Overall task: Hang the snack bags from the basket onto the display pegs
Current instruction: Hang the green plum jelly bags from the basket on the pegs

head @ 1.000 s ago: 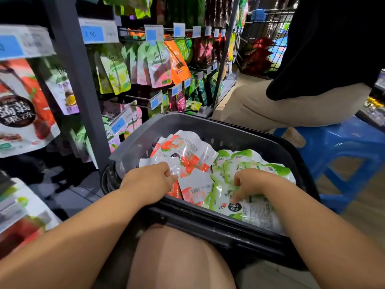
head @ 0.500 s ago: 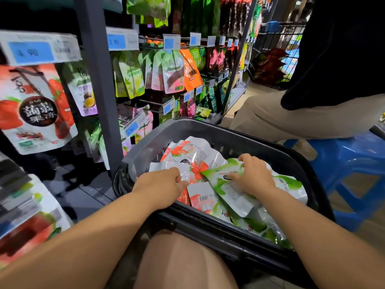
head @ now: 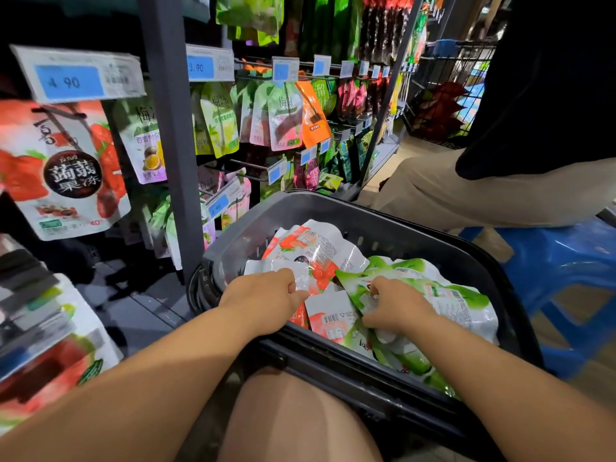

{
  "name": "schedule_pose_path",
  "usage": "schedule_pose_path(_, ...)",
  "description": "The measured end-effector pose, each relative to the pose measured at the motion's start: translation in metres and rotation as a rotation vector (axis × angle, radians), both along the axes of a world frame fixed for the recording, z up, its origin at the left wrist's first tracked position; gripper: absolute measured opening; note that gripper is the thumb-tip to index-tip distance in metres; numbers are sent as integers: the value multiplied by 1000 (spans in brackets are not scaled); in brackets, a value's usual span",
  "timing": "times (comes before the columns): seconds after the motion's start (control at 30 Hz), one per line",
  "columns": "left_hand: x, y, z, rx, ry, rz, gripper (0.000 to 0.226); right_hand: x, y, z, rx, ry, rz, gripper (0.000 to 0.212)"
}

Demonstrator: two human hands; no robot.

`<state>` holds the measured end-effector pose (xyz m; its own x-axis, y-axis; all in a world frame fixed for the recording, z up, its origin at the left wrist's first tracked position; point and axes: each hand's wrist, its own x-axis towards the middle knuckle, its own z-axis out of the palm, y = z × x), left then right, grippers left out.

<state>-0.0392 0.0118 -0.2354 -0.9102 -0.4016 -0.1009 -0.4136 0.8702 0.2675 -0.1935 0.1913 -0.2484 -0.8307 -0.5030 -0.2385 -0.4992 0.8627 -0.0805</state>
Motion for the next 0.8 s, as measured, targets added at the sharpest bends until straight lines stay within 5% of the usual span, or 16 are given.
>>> schedule_pose_path(0.37, 0, -1, -2, 15, 10, 5, 34, 3, 4, 12, -292, -88, -30, 24)
schedule_pose_path(0.57, 0, -2, -2, 12, 12, 0, 36, 11, -2, 5, -100, -38, 83, 37)
schedule_pose_path(0.7, 0, -2, -5, 18, 27, -5, 36, 15, -6, -7, -47, -14, 48, 71)
schedule_pose_path(0.8, 0, -2, -5, 14, 38, -7, 36, 16, -8, -5, -58, 24, 37, 55)
